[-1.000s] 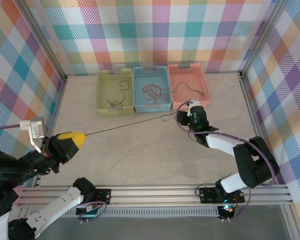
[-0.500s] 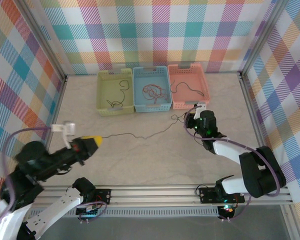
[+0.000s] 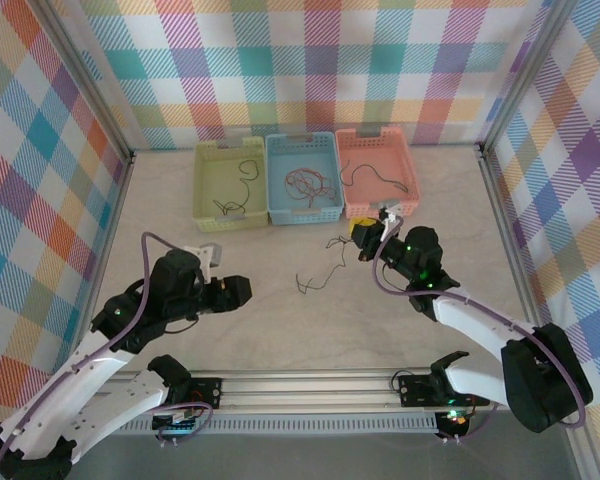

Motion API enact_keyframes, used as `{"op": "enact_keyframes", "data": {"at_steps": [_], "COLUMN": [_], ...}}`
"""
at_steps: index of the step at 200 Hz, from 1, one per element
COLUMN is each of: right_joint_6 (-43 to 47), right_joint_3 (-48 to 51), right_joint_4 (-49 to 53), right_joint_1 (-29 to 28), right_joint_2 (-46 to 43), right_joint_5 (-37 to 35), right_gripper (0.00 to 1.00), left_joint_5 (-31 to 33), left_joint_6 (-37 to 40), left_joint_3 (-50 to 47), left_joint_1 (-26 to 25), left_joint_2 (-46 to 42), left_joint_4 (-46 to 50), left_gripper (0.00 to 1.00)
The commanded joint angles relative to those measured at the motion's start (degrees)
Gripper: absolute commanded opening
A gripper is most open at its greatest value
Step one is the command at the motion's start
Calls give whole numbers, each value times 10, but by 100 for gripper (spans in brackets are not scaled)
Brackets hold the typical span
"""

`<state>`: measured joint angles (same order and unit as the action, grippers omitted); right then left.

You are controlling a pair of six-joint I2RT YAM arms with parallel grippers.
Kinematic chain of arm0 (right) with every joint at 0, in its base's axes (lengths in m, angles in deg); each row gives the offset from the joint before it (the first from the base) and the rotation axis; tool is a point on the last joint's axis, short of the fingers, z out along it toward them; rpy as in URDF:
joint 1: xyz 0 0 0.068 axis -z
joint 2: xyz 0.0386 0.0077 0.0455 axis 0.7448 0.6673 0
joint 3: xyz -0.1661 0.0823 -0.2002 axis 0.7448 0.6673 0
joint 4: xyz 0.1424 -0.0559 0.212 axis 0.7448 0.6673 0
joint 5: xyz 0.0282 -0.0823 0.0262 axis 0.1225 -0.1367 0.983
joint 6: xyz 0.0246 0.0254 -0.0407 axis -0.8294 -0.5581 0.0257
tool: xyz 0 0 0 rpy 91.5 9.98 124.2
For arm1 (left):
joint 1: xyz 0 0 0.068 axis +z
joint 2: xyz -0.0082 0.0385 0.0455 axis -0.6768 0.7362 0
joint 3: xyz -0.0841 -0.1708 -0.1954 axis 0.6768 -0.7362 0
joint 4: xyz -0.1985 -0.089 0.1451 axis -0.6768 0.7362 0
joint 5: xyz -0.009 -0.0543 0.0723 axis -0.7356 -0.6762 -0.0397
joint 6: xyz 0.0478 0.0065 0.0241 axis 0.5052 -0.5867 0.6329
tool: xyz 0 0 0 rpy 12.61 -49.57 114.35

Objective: Untangle the cables

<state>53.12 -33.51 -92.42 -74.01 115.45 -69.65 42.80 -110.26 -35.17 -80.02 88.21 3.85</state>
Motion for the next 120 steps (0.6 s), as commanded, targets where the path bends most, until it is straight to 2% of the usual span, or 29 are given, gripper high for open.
{"op": "enact_keyframes", "data": {"at_steps": [1, 16, 30, 65, 82, 120], "right_joint_6": [18, 20, 20, 21, 11, -37], "right_joint_3": [-14, -17, -19, -21, -22, -37], "right_joint_4": [-19, -20, -25, -29, -22, 5], "right_joint_1": [-16, -25, -29, -40, -40, -40], "right_joint_2": [-19, -19, -18, -16, -15, -11], "right_joint_5": [54, 65, 73, 74, 56, 36], "right_gripper": [0, 0, 0, 0, 0, 0], "left_joint_5": [-54, -120, -134, -119, -92, -72], "left_joint_6": [28, 24, 27, 65, 92, 99], "left_joint_3": [9, -4, -3, 24, 19, 4], "left_joint_1": [-4, -5, -17, -85, -121, -144], "left_joint_2": [28, 61, 99, 194, 223, 290], "left_joint_4": [-118, -210, -258, -329, -365, -442], "left_gripper": [63, 61, 58, 54, 59, 60]}}
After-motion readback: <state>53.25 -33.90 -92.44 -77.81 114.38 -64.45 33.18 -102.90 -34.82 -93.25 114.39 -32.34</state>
